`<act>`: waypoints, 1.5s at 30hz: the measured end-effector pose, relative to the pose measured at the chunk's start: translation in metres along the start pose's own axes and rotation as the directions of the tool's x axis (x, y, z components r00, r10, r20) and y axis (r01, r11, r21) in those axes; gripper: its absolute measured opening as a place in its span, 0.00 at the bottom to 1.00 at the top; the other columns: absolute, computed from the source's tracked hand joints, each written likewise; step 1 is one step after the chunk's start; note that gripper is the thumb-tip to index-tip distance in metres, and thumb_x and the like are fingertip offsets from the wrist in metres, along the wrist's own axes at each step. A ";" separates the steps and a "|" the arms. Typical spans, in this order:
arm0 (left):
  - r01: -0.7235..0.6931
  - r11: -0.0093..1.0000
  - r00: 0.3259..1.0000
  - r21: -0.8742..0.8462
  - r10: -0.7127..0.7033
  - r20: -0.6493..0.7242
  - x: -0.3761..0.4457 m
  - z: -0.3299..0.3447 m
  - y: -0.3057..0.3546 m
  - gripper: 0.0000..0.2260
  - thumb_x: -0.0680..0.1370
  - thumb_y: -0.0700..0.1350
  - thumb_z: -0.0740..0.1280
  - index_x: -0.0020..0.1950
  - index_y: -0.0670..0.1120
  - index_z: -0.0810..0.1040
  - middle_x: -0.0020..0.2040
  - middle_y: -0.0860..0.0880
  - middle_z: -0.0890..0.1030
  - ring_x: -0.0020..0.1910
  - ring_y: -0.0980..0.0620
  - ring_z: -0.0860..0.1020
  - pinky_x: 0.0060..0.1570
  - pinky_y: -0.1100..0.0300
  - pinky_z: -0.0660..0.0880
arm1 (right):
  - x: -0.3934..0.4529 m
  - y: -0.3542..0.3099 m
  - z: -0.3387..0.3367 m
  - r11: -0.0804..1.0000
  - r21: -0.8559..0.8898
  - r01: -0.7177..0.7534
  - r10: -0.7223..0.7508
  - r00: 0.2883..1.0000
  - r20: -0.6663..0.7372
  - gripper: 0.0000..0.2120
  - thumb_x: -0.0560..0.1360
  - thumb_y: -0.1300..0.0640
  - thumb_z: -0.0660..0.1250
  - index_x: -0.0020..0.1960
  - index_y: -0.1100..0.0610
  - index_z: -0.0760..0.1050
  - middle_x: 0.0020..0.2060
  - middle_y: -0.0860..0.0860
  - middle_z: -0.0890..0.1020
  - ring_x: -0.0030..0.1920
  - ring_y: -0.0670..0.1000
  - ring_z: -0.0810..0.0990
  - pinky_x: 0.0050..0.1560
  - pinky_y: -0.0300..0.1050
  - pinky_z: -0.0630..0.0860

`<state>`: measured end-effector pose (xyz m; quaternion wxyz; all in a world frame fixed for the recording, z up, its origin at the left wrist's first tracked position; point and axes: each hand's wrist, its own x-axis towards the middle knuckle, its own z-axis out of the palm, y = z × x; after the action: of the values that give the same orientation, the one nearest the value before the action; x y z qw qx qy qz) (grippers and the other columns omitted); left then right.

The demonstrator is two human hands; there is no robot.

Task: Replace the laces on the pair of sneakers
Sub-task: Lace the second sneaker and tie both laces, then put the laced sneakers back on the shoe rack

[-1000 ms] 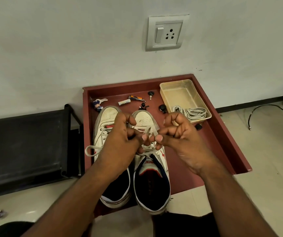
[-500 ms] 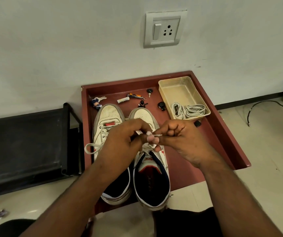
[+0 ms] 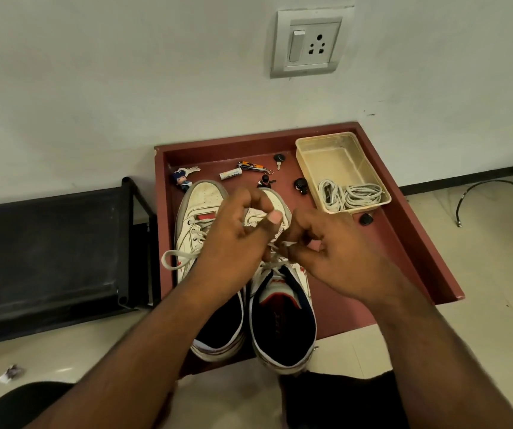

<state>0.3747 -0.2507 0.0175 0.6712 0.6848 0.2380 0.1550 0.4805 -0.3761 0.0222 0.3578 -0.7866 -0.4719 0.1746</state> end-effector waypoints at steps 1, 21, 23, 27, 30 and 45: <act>-0.037 0.999 0.998 0.015 0.036 0.044 0.000 -0.002 0.002 0.06 0.77 0.51 0.69 0.45 0.50 0.75 0.52 0.47 0.74 0.35 0.53 0.76 0.35 0.57 0.76 | 0.000 -0.002 -0.004 0.990 0.114 -0.085 0.078 0.995 0.066 0.09 0.72 0.62 0.71 0.39 0.53 0.72 0.33 0.44 0.81 0.37 0.44 0.80 0.42 0.51 0.78; -0.394 0.357 0.892 0.847 0.370 0.259 -0.022 -0.001 -0.007 0.17 0.76 0.57 0.62 0.40 0.45 0.81 0.72 0.42 0.70 0.72 0.40 0.67 0.65 0.42 0.70 | -0.006 0.011 0.003 0.506 0.819 -0.269 0.217 0.959 0.181 0.09 0.66 0.66 0.71 0.37 0.59 0.71 0.30 0.49 0.81 0.33 0.46 0.80 0.39 0.36 0.76; -0.427 0.313 0.879 0.848 0.365 0.307 -0.020 -0.005 -0.011 0.20 0.76 0.59 0.58 0.39 0.47 0.83 0.74 0.43 0.68 0.74 0.39 0.64 0.67 0.39 0.67 | -0.006 0.009 0.004 0.499 0.820 -0.281 0.199 0.958 0.207 0.08 0.66 0.66 0.71 0.37 0.60 0.71 0.30 0.49 0.81 0.33 0.45 0.80 0.39 0.36 0.76; -0.487 0.267 0.873 0.832 0.159 0.460 -0.011 -0.026 -0.004 0.19 0.75 0.63 0.58 0.37 0.54 0.83 0.78 0.51 0.62 0.79 0.46 0.48 0.71 0.31 0.51 | -0.010 0.018 -0.003 0.576 0.751 -0.322 0.284 0.941 0.186 0.09 0.67 0.66 0.70 0.38 0.60 0.70 0.33 0.52 0.84 0.38 0.48 0.83 0.46 0.40 0.79; -0.353 0.238 0.919 0.905 -0.092 0.383 -0.008 -0.048 0.003 0.13 0.75 0.63 0.64 0.37 0.57 0.80 0.78 0.65 0.46 0.76 0.53 0.29 0.72 0.38 0.32 | -0.018 0.041 -0.013 0.645 0.659 -0.387 0.440 0.893 0.094 0.08 0.71 0.69 0.70 0.39 0.61 0.71 0.34 0.56 0.82 0.38 0.51 0.81 0.48 0.49 0.77; -0.024 0.592 0.992 0.805 0.116 -0.056 -0.071 -0.050 0.009 0.24 0.69 0.71 0.60 0.53 0.55 0.73 0.71 0.54 0.63 0.69 0.50 0.63 0.67 0.48 0.66 | -0.068 0.012 0.002 0.726 0.521 -0.449 0.450 0.883 0.133 0.32 0.67 0.58 0.78 0.63 0.40 0.66 0.58 0.39 0.74 0.55 0.41 0.77 0.50 0.47 0.80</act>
<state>0.2899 -0.2457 0.0365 0.2716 0.9133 0.2891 0.0925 0.4529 -0.4380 0.0080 0.5112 -0.7448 -0.1988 0.3801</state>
